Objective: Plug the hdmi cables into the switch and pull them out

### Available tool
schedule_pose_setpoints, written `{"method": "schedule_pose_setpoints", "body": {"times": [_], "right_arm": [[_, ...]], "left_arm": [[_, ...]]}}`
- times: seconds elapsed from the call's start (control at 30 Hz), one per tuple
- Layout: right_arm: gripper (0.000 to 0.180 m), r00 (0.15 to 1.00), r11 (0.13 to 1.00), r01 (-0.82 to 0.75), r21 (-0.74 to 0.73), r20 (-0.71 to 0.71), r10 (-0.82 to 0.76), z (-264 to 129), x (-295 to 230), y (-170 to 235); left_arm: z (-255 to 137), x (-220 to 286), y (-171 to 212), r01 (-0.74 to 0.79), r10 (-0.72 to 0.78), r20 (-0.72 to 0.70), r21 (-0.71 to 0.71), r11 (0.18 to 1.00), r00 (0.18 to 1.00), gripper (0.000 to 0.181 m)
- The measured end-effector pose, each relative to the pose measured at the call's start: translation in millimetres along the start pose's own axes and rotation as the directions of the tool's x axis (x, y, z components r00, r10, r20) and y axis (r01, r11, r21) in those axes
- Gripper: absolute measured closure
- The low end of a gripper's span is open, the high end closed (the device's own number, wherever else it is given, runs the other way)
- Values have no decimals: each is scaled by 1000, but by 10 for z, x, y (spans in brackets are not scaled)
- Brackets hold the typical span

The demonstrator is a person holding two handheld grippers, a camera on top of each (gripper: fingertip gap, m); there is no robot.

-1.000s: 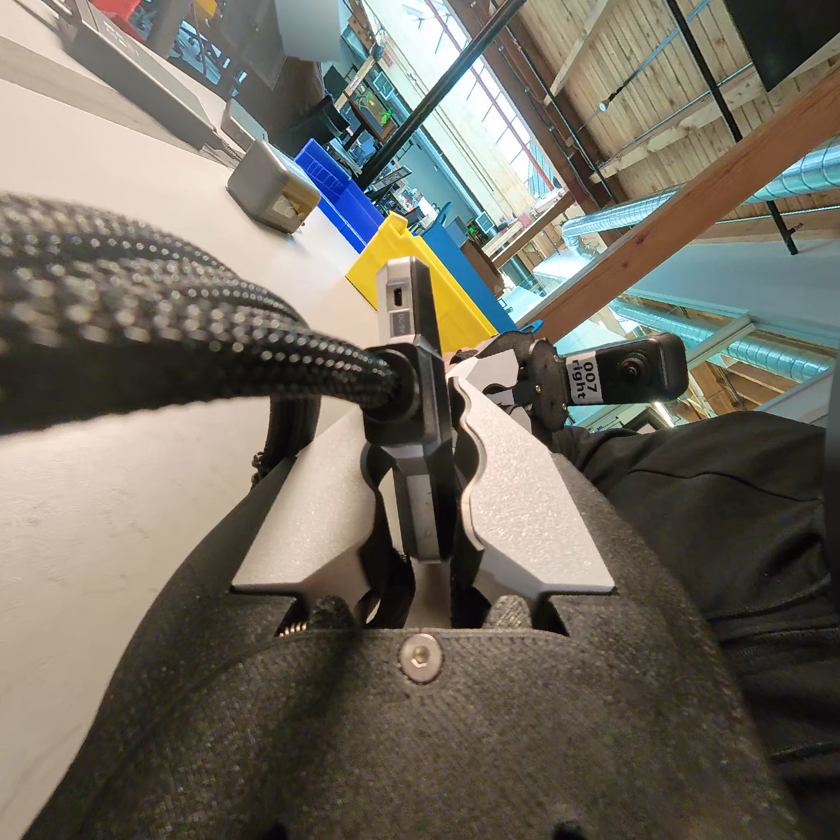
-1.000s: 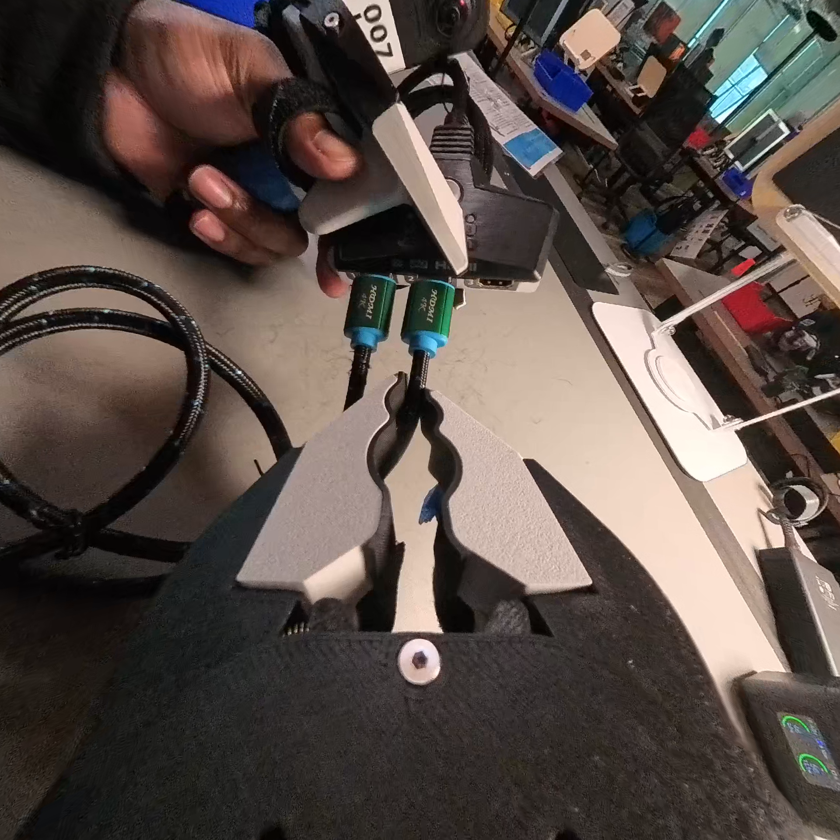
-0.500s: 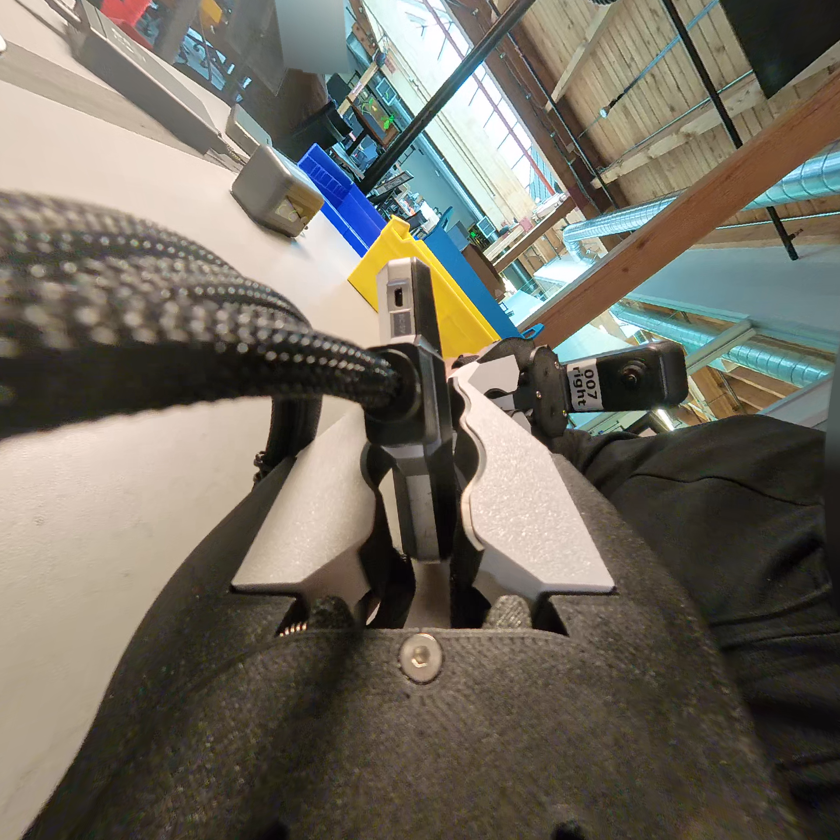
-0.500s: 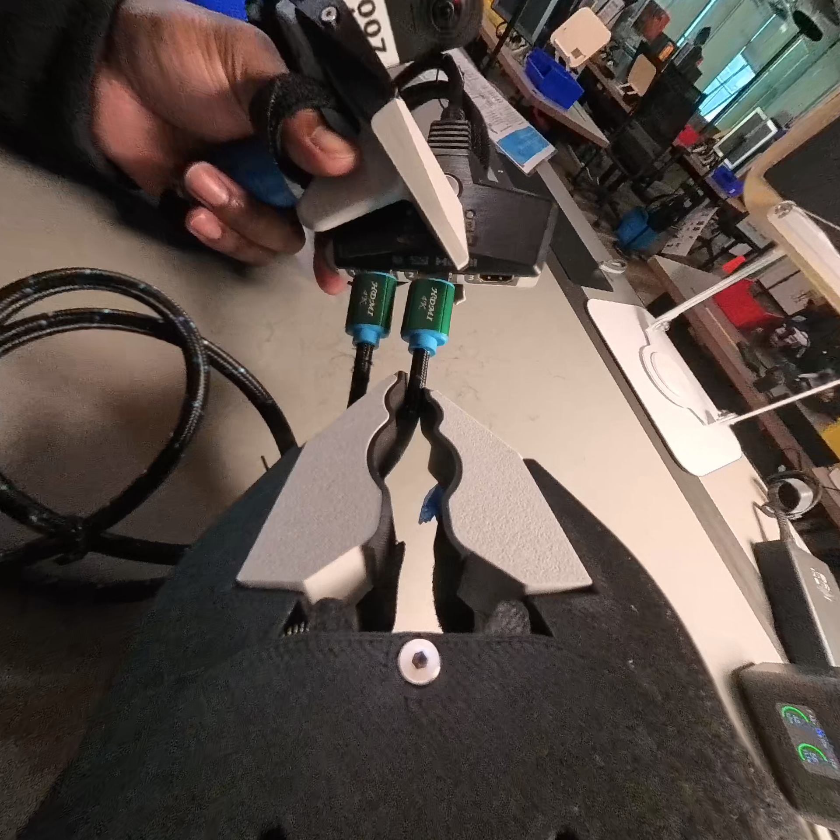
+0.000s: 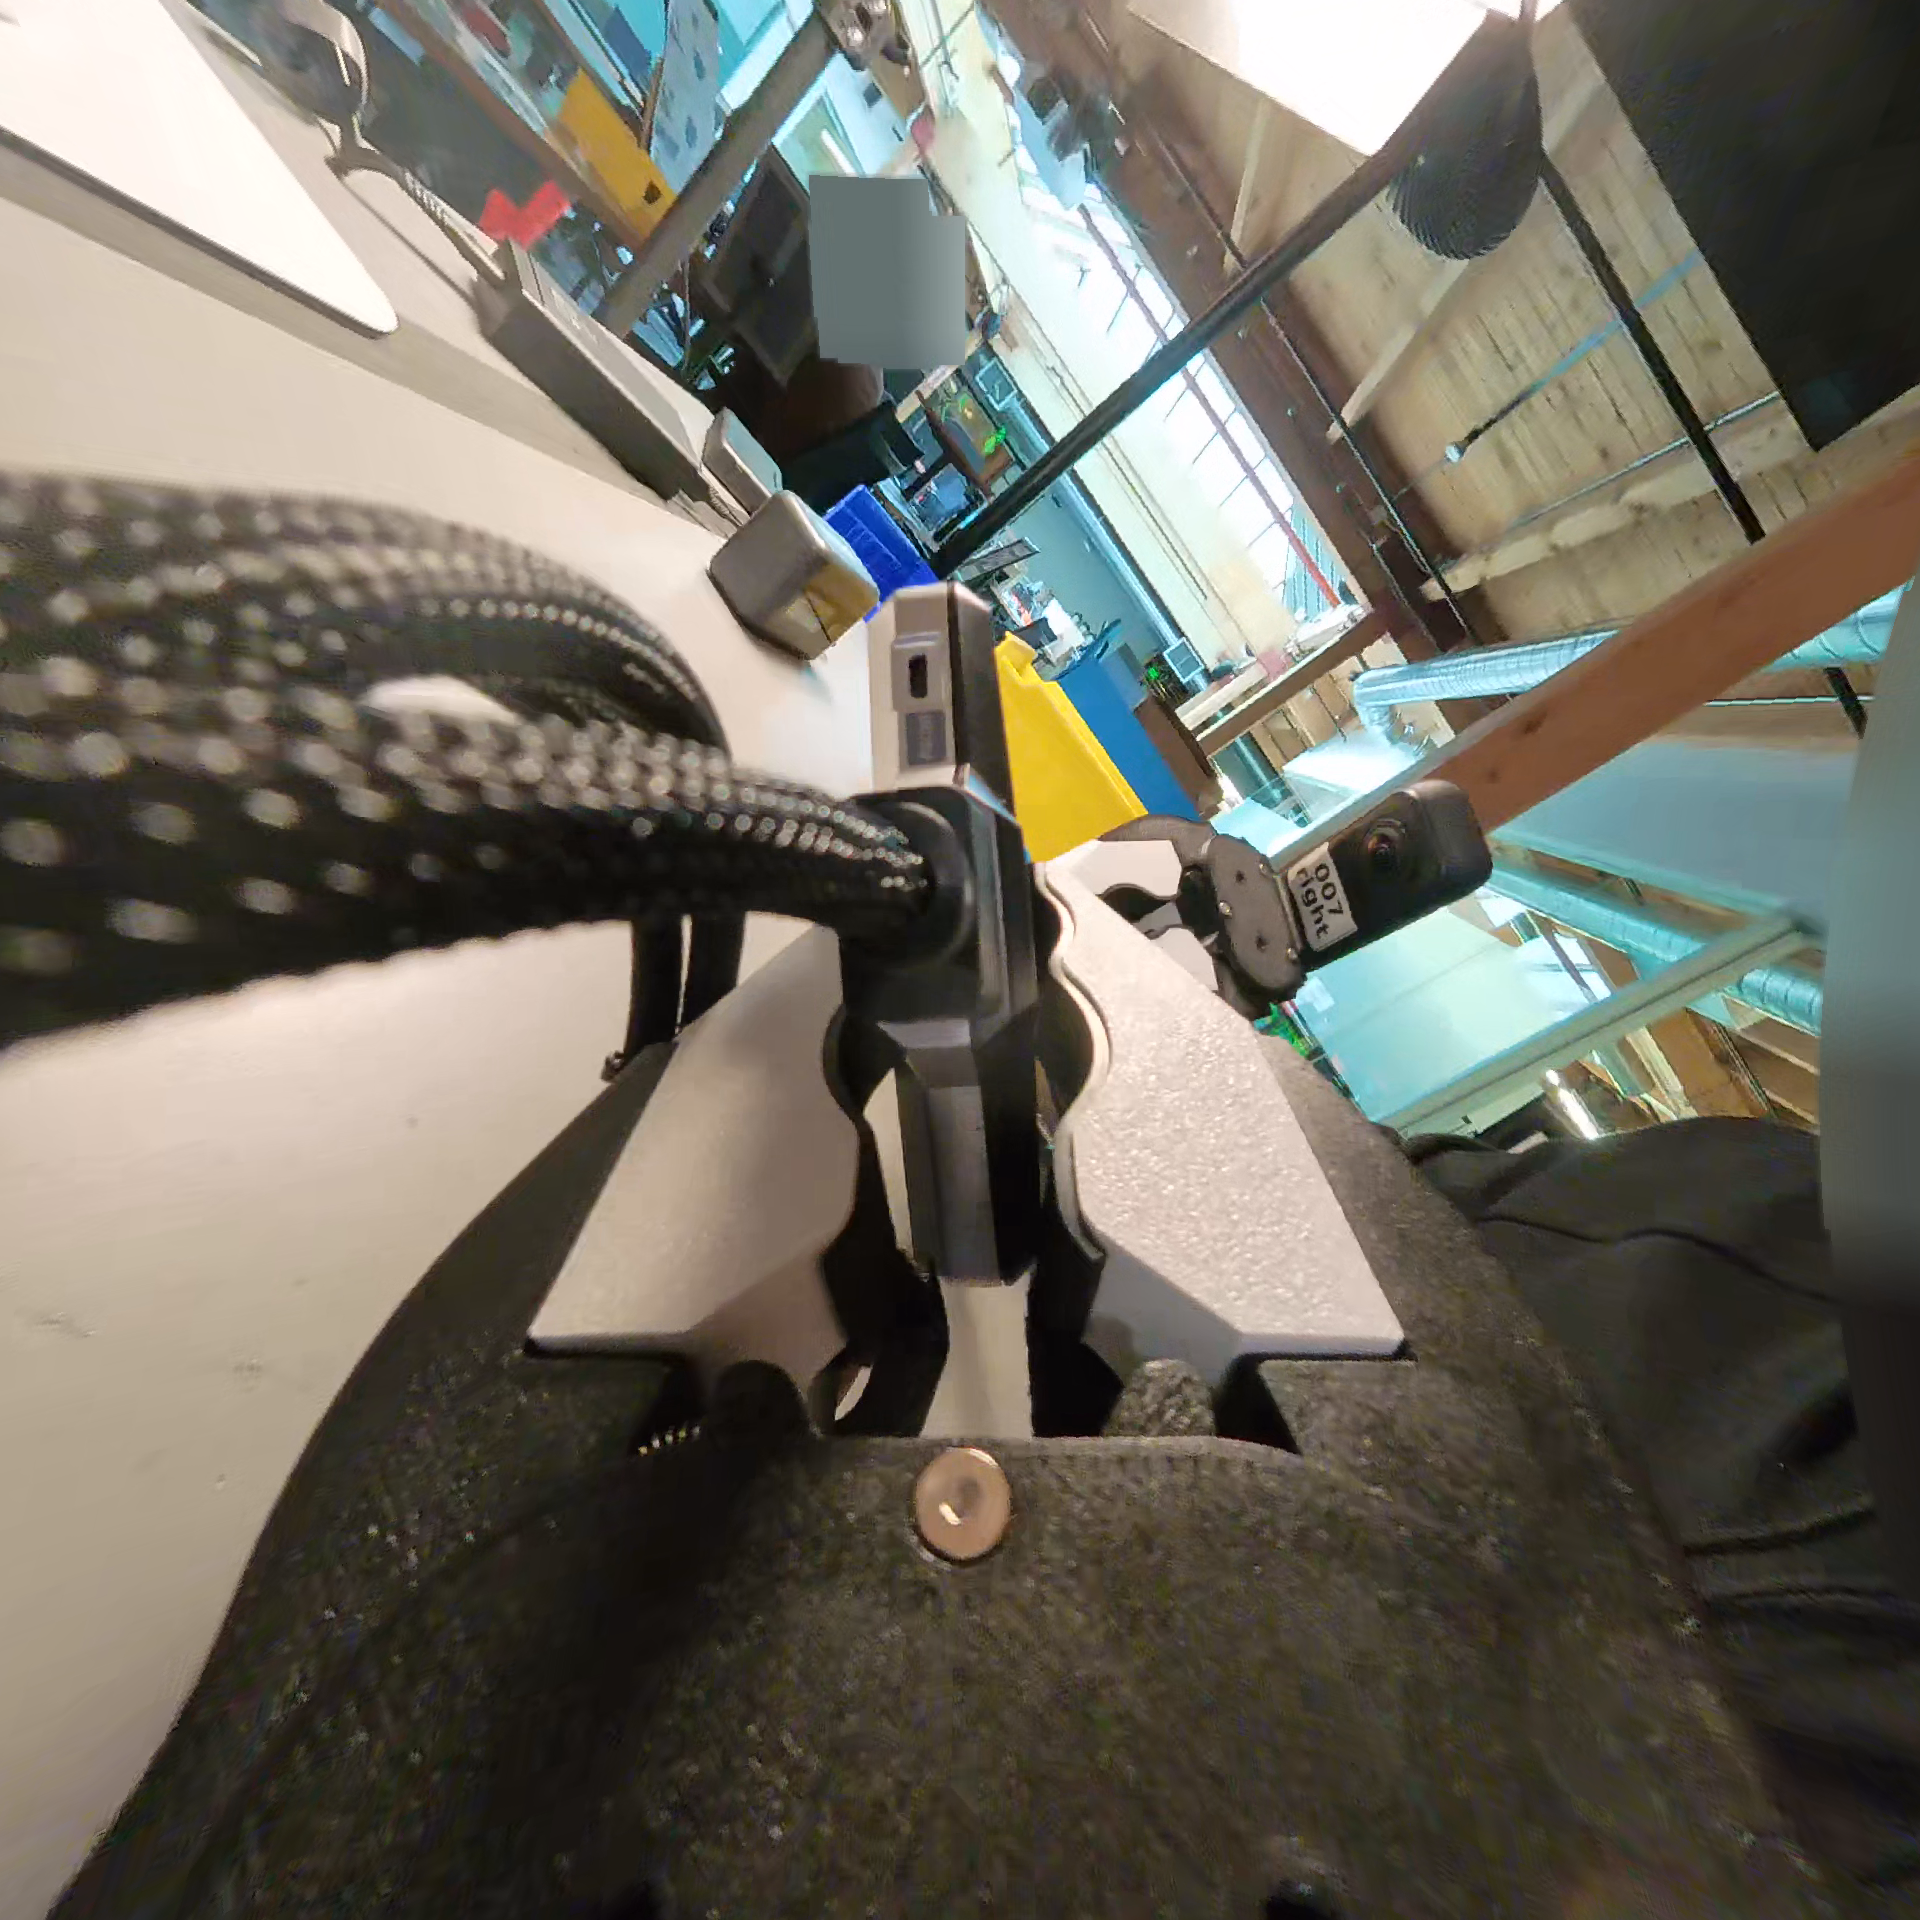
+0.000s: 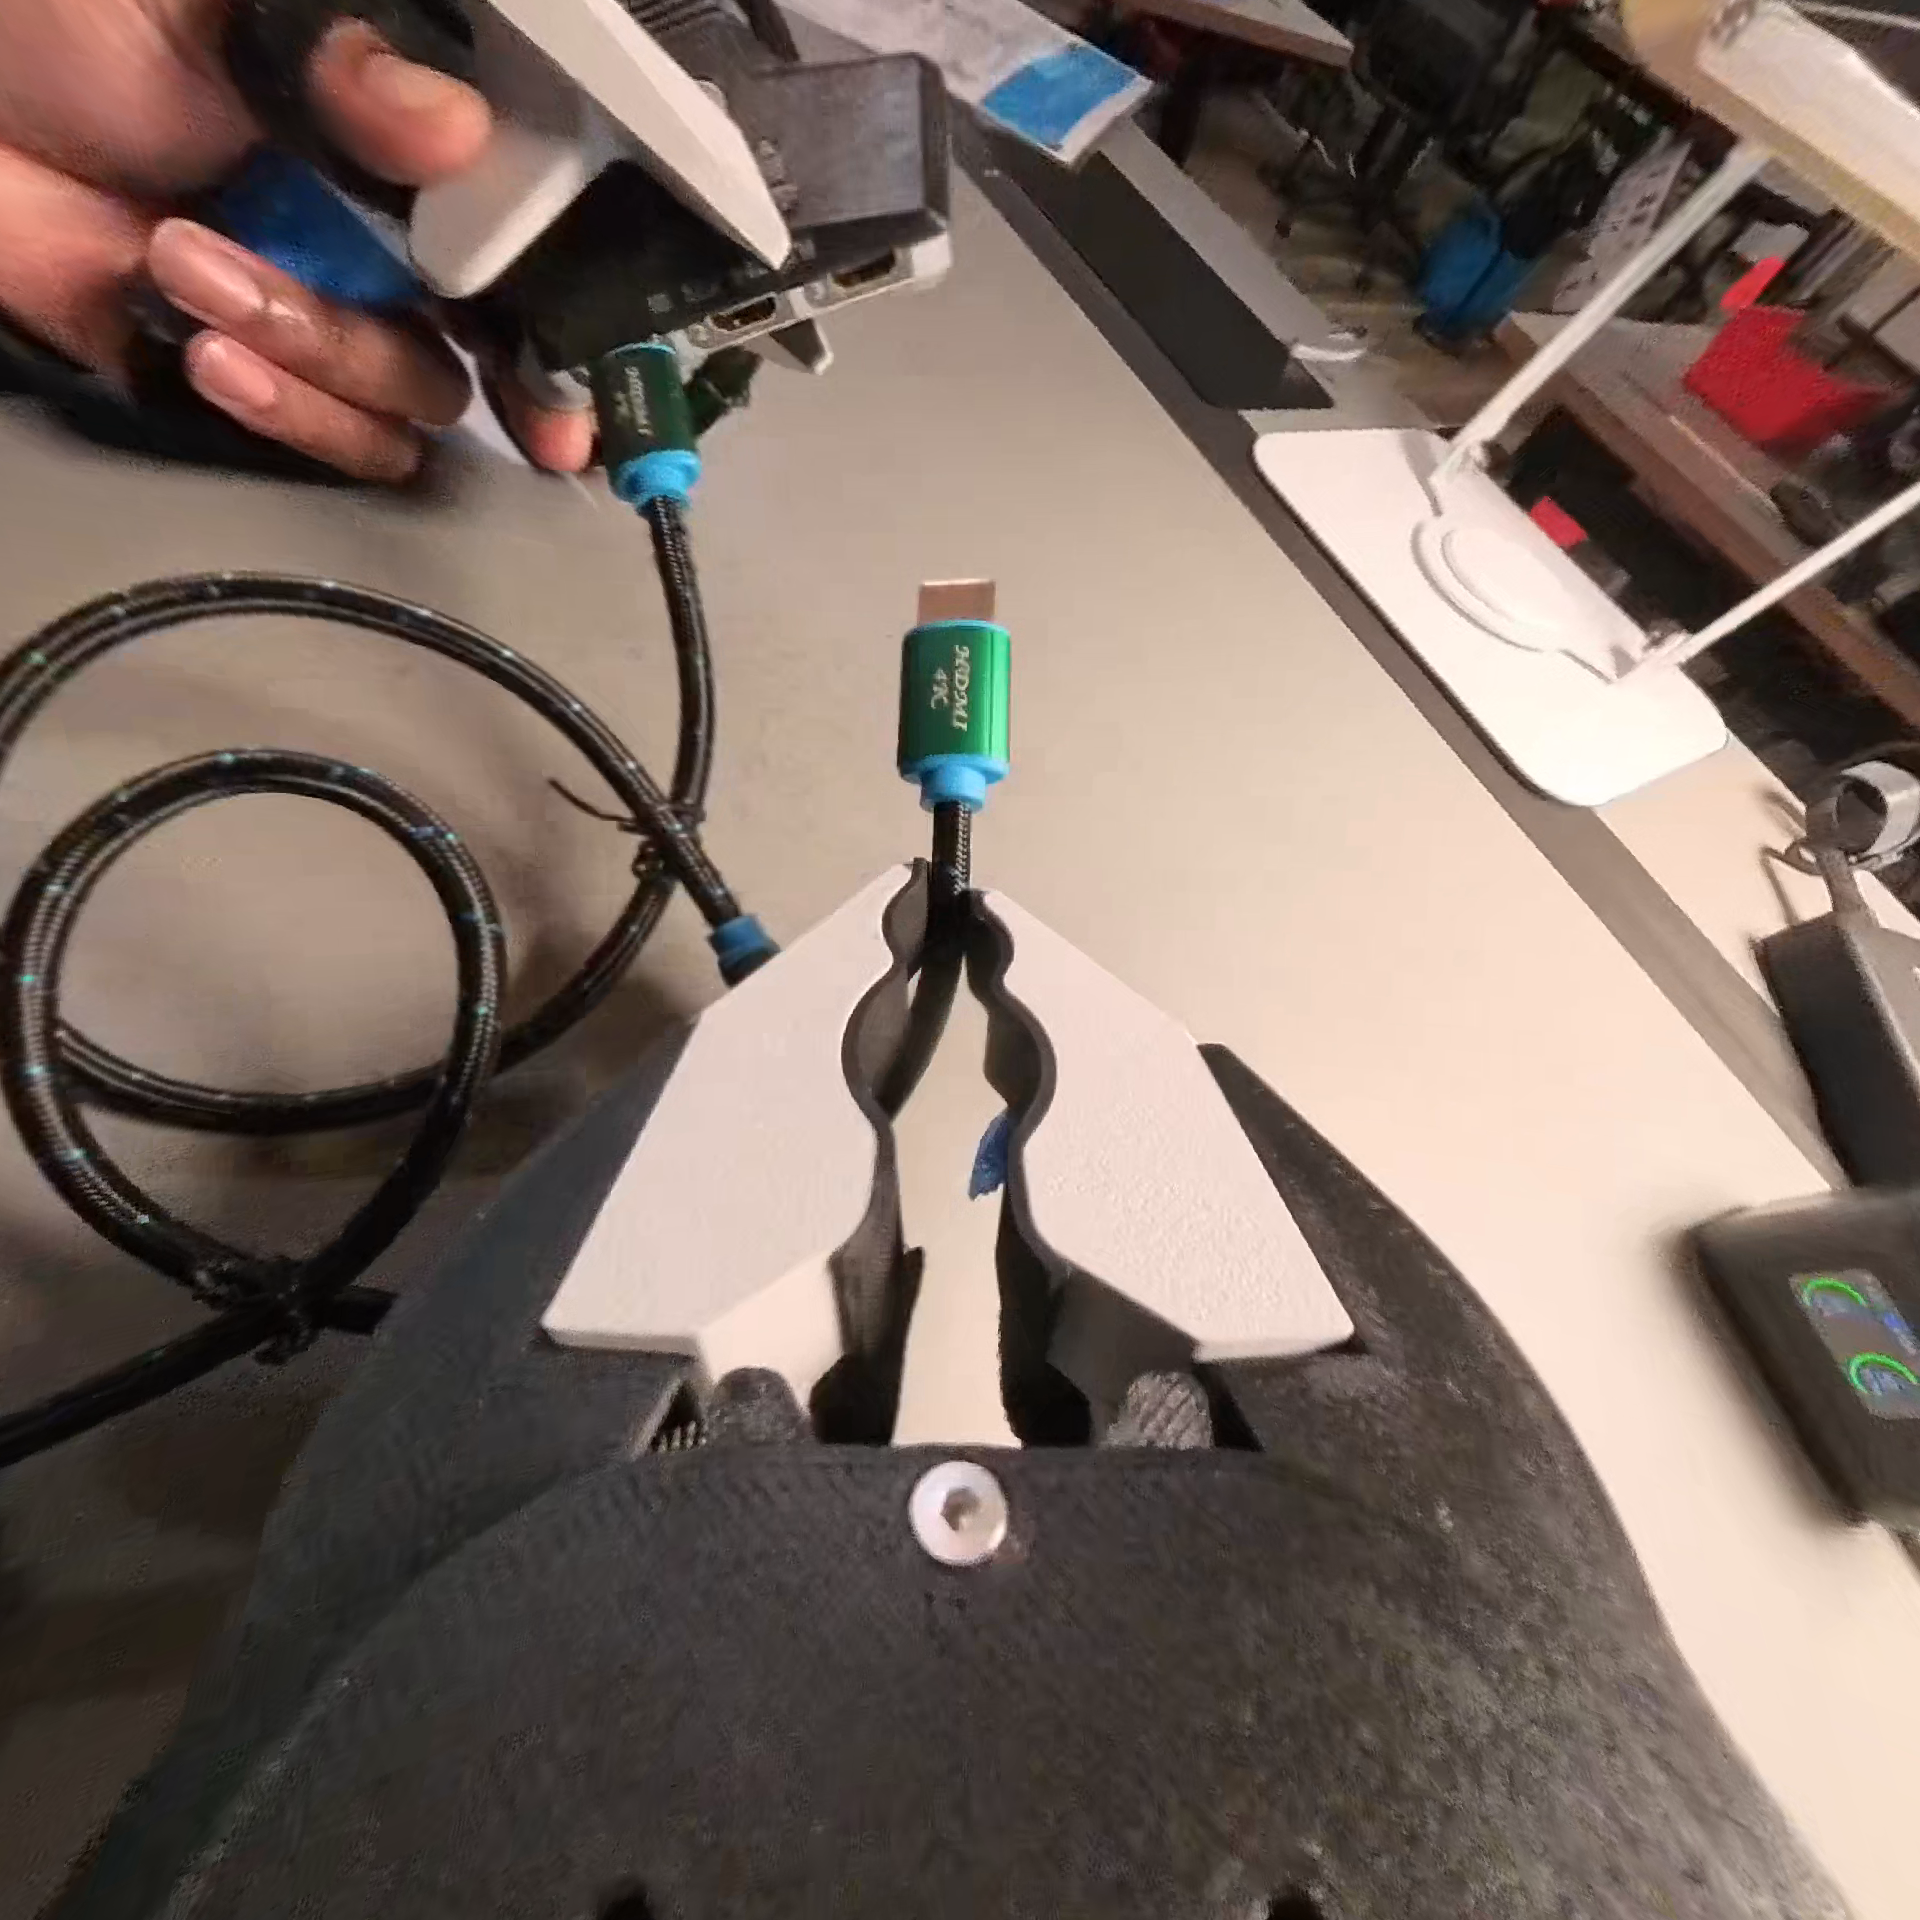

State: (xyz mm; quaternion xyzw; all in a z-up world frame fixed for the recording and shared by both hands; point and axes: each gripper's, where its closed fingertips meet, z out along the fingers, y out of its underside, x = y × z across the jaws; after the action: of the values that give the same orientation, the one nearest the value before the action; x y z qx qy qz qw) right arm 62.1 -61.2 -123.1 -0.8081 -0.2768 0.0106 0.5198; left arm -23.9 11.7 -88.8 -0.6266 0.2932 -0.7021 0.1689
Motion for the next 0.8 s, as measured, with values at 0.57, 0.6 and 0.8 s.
{"method": "schedule_pose_setpoints", "body": {"times": [0.57,0.6,0.8], "right_arm": [[93,808,755,-584,-297,-121,577,-450,-547,604],[94,819,765,-569,-302,-128,559,-426,-607,584],[124,947,860,-309,-406,-50,317,-409,-591,636]], "left_arm": [[-342,-224,-395,-60,22,168,224,973,986,159],[-347,-231,-399,-58,19,169,226,972,985,159],[-367,-237,-407,-53,14,166,232,971,986,159]]}}
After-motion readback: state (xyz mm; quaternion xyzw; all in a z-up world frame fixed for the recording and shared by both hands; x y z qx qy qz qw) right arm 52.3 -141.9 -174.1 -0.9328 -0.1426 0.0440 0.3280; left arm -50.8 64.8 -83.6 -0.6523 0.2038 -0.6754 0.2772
